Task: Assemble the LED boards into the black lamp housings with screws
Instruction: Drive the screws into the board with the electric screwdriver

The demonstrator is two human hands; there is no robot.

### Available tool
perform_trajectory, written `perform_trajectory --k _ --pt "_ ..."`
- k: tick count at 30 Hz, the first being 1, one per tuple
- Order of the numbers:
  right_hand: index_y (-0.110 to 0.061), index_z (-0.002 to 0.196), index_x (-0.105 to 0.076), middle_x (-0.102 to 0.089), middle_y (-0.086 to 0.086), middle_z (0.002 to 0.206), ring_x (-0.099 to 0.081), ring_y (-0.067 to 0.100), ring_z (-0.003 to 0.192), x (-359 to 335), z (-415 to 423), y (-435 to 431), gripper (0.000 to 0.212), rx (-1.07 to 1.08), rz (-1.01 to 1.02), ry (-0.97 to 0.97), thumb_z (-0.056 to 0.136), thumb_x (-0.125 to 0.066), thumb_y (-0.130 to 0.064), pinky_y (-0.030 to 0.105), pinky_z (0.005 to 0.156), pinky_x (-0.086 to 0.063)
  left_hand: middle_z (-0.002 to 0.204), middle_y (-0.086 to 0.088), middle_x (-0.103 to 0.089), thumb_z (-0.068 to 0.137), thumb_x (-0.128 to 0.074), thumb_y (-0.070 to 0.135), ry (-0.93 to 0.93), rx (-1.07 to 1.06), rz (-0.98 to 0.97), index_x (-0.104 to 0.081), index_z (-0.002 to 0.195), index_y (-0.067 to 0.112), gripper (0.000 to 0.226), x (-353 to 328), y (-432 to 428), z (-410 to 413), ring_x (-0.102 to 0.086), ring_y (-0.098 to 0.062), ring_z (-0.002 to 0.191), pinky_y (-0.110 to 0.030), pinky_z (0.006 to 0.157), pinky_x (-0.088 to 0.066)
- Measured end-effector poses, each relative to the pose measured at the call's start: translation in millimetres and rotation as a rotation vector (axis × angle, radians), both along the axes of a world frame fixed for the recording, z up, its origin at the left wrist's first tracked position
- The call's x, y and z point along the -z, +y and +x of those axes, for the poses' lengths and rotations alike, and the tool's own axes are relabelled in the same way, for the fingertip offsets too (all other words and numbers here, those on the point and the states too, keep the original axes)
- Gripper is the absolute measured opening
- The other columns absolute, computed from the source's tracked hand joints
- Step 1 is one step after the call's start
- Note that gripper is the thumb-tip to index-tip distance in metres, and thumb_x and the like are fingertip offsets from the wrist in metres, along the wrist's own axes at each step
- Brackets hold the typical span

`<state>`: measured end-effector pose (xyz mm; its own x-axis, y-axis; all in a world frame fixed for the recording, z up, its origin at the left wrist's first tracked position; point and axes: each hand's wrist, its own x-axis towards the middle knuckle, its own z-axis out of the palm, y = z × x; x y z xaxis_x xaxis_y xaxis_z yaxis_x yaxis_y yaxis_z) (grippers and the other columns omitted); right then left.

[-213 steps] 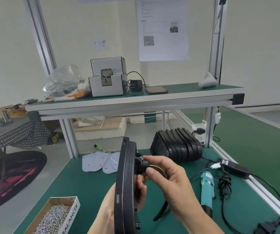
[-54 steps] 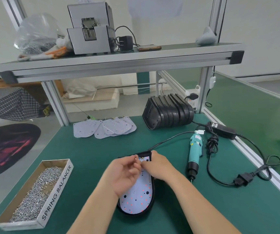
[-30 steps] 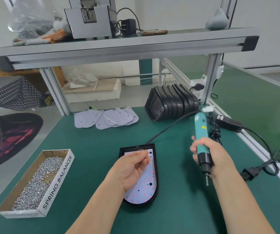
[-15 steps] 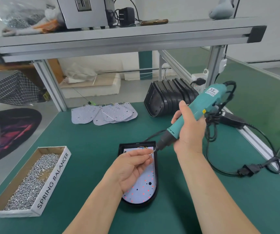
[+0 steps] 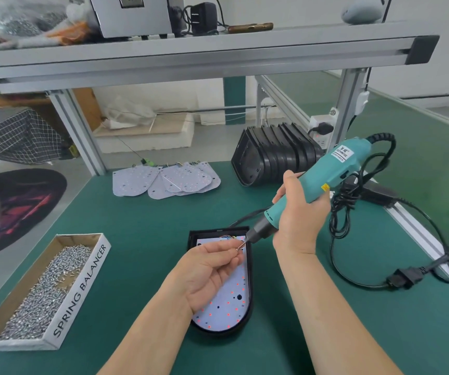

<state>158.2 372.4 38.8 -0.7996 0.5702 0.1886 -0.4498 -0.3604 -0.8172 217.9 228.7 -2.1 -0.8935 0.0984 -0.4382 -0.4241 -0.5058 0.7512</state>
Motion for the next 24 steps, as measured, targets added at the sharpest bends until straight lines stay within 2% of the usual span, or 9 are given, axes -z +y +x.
perform_trajectory --k 6,11,16,21,24 --pt "-0.017 0.081 -0.052 -0.052 0.003 0.063 -0.048 0.017 0.052 -1.5 2.7 -2.7 0.016 -0.019 -0.014 0.012 0.084 -0.067 -0.013 0.024 0.054 -0.045 0.077 -0.016 -0.073 0.089 -0.055 -0.018 0.021 -0.021 -0.016 -0.08 0.075 -0.002 0.033 0.3 2.1 0.2 -0.073 -0.018 0.066 -0.018 0.06 -0.058" --pt "-0.015 0.081 -0.051 -0.053 0.001 0.062 -0.048 0.016 0.05 -4.5 7.4 -5.8 0.015 0.017 0.01 0.039 0.083 -0.066 -0.011 0.023 0.054 -0.045 0.081 -0.015 -0.075 0.086 -0.059 -0.018 0.061 -0.092 -0.016 -0.08 0.076 -0.001 0.029 4.5 6.6 2.7 -0.075 -0.02 0.07 -0.019 0.064 -0.058" --pt "-0.017 0.081 -0.05 -0.053 -0.001 0.062 -0.049 0.016 0.051 -2.5 8.0 -8.3 0.019 0.063 -0.067 -0.036 0.085 -0.066 -0.008 0.026 0.054 -0.047 0.084 -0.013 -0.075 0.086 -0.058 -0.017 0.106 -0.132 0.0 -0.08 0.075 0.001 0.031 6.0 5.5 4.4 -0.074 -0.019 0.071 -0.019 0.067 -0.058" --pt "-0.014 0.087 -0.05 -0.05 -0.002 0.061 -0.046 0.016 0.053 -1.4 7.3 -2.9 0.016 -0.093 -0.089 0.015 0.081 -0.065 -0.01 0.024 0.055 -0.043 0.073 -0.012 -0.071 0.092 -0.057 -0.012 0.141 -0.083 -0.089 -0.081 0.075 0.005 0.034 7.9 6.1 4.7 -0.069 -0.017 0.064 -0.019 0.064 -0.057" --pt "-0.01 0.089 -0.05 -0.049 0.004 0.066 -0.045 0.016 0.052 -2.8 6.0 -6.3 0.017 -0.082 -0.04 0.057 0.08 -0.064 -0.008 0.023 0.053 -0.042 0.074 -0.014 -0.071 0.092 -0.057 -0.014 0.15 -0.069 -0.114 -0.08 0.073 0.006 0.035 10.3 8.1 3.8 -0.07 -0.019 0.064 -0.02 0.064 -0.057"
